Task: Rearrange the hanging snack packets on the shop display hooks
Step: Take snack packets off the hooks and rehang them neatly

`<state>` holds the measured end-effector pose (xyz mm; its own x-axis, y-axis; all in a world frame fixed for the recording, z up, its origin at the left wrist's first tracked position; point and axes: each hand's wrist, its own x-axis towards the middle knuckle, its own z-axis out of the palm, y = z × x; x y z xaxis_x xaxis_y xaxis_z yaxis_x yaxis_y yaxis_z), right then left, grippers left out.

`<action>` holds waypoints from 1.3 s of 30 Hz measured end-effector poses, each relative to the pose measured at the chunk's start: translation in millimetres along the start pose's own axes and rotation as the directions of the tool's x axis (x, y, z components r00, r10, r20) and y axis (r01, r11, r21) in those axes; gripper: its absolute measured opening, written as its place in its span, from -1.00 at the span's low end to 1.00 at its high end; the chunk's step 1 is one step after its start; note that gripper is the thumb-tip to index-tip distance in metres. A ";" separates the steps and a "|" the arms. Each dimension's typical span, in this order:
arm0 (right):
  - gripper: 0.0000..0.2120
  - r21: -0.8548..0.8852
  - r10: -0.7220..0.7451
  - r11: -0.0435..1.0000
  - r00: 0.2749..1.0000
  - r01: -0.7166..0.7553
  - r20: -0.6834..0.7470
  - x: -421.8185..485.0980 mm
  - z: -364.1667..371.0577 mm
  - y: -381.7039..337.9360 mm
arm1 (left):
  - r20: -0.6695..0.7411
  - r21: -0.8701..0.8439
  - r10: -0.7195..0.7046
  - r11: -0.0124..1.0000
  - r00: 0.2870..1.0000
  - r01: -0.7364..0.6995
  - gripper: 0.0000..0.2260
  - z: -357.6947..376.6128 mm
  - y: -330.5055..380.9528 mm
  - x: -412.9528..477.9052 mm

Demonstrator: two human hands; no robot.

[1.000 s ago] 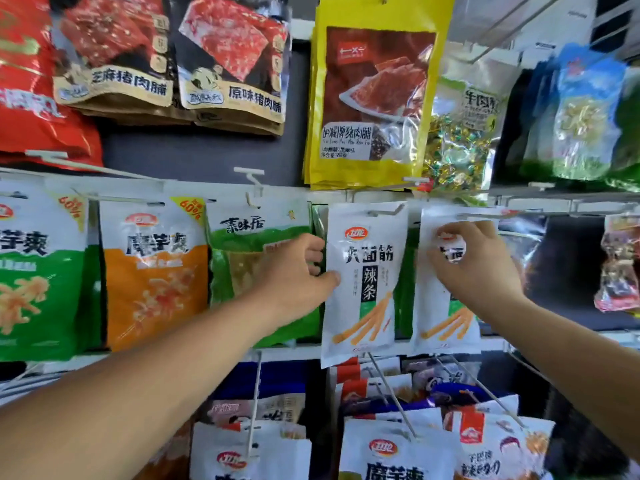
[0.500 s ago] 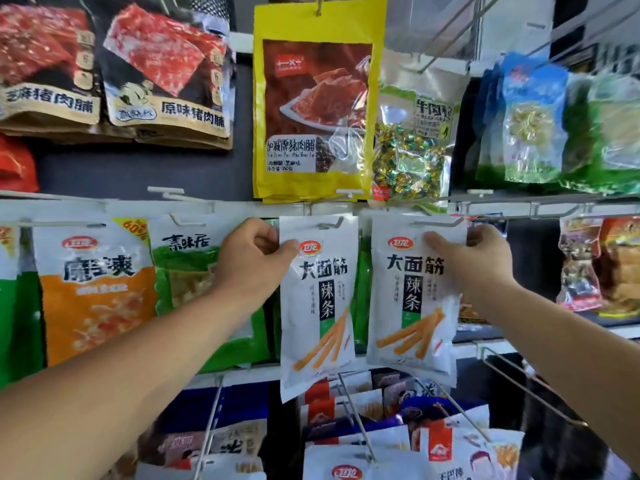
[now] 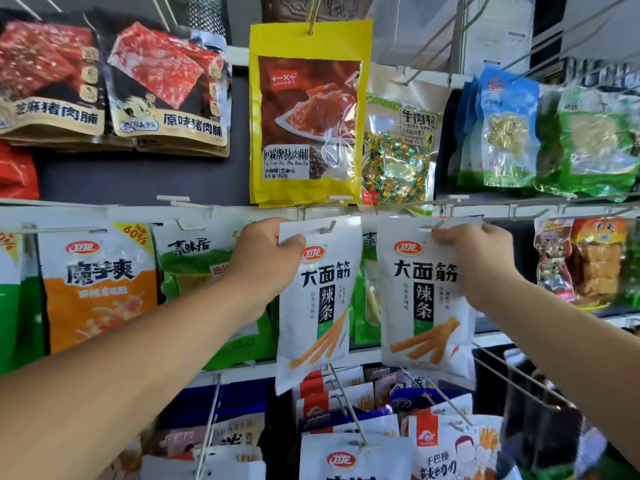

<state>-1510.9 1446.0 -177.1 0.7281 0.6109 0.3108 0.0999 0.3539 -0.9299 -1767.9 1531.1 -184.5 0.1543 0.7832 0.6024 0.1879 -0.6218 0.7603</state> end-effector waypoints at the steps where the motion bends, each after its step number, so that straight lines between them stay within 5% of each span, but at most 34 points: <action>1: -0.89 0.005 -0.022 1.000 1.000 0.022 -0.016 -5.7 -5.9 -4.5 | -0.002 -0.004 0.013 1.000 1.000 -0.013 -0.80 -3.1 4.0 -5.0; 7: -0.85 0.048 -0.088 0.995 0.996 0.089 -0.018 -39.8 -24.8 -31.9 | 0.016 -0.064 0.044 0.997 0.999 -0.043 -0.82 -17.8 33.6 -30.4; 11: -0.94 -0.075 -0.085 0.993 0.988 0.095 0.126 -62.8 -15.7 -35.9 | 0.047 -0.098 0.058 0.994 0.997 -0.053 -0.85 -15.5 55.1 -43.8; 17: -0.73 0.124 0.166 0.966 0.914 -0.226 0.370 -91.8 9.0 -31.1 | 0.054 -0.011 0.039 0.999 0.998 -0.038 -0.55 -20.4 33.3 -72.6; 21: -0.54 0.194 0.129 0.950 0.874 -0.244 0.468 -119.7 36.4 -13.3 | -0.028 -0.089 -0.074 0.994 0.997 0.071 -0.84 -27.6 17.1 -83.9; 27: -0.86 0.138 -0.062 0.990 0.910 0.005 0.411 -158.5 67.5 6.3 | -0.075 -0.131 -0.139 0.983 0.987 0.128 -0.89 -46.4 1.4 -86.0; 29: -0.91 0.150 -0.022 0.988 0.907 -0.046 0.421 -160.1 75.0 6.9 | -0.086 -0.121 -0.134 0.985 0.987 0.123 -0.92 -58.0 1.1 -84.9; 32: -0.88 0.189 0.046 0.969 0.868 -0.159 0.494 -161.8 86.3 5.7 | 0.001 -0.172 -0.200 0.965 0.980 0.197 -0.64 -75.4 -0.5 -82.1; 34: -0.82 0.177 0.077 0.963 0.835 -0.204 0.545 -164.1 95.2 7.9 | 0.090 -0.214 -0.218 0.949 0.972 0.233 -0.69 -82.6 -3.7 -82.2; 37: -0.75 0.114 0.146 0.957 0.786 -0.265 0.600 -157.5 106.3 13.0 | 0.022 -0.167 -0.170 0.971 0.985 0.171 -0.83 -89.5 -8.9 -84.7; 39: -0.67 0.058 0.170 0.971 0.844 -0.231 0.508 -137.3 109.0 18.3 | -0.031 -0.081 -0.130 0.989 0.991 0.127 -0.86 -97.4 -14.2 -84.7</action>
<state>-1683.0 1445.8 -215.3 0.2872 0.9358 0.2042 -0.1102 0.2441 -0.9635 -1878.1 1474.0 -222.6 0.0981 0.8569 0.5061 0.1267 -0.5151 0.8477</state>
